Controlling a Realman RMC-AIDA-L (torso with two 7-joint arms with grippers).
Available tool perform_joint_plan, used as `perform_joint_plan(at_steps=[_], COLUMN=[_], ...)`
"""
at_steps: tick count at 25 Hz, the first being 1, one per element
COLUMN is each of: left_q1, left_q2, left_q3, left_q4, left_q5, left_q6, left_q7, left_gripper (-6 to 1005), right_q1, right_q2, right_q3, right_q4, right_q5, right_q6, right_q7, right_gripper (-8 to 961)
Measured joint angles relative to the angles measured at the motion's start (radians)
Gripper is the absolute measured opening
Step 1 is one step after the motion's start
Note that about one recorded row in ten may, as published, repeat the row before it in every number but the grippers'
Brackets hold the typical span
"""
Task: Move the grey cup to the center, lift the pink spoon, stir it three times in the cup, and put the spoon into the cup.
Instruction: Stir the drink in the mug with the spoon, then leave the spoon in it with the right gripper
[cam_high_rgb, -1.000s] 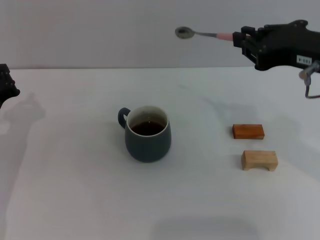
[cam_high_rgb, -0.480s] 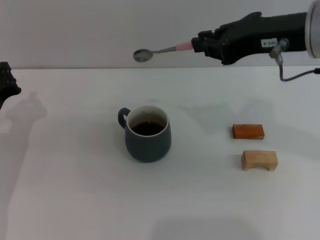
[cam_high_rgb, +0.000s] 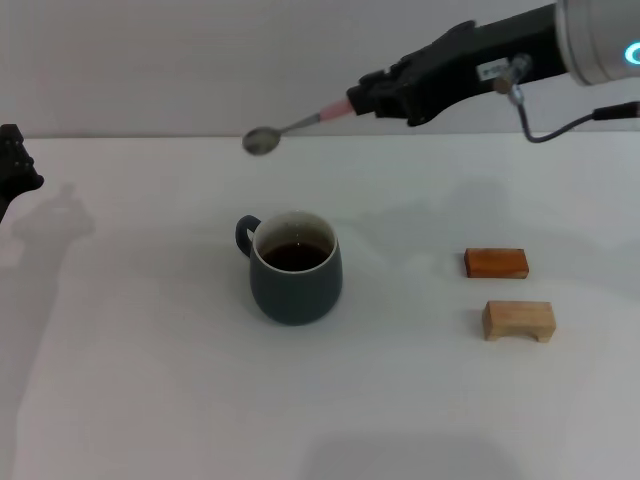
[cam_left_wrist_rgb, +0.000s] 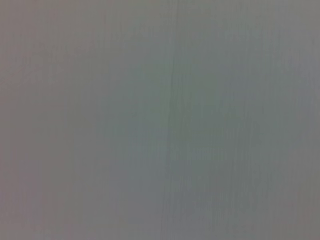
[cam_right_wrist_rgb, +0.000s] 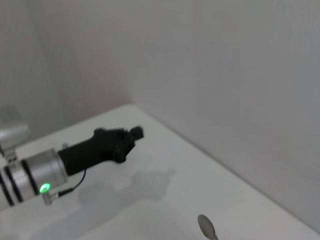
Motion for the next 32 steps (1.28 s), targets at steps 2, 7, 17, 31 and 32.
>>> perform_joint_plan(at_steps=[2,7,17,31,32], left_q1=[0.0,0.005,0.01,0.015,0.015], left_q2=[0.0,0.0,-0.002,-0.002,-0.002], left_q3=[0.0,0.0,0.0,0.0,0.0], left_q4=[0.0,0.001,-0.003,-0.004,-0.004], left_q5=[0.0,0.0,0.0,0.0,0.0], left_q6=[0.0,0.0,0.01,0.012,0.012], left_q7=[-0.004,-0.02,-0.024,-0.035,-0.035], left_gripper=[2,2,1,2,1], right_q1=[0.041,0.124,0.195,0.231,0.231], right_q2=[-0.003,-0.006,-0.005,-0.014,-0.014], right_q3=[-0.004,-0.025,-0.102,-0.092,-0.092], right_q4=[-0.036,-0.123,-0.286,-0.286,-0.286], right_q5=[-0.027,-0.073,-0.093,-0.156,-0.156], right_q6=[0.021,0.046,0.059,0.029,0.029], right_q7=[0.01,0.018,0.013,0.019,0.019], right_gripper=[118,118,117,117,117])
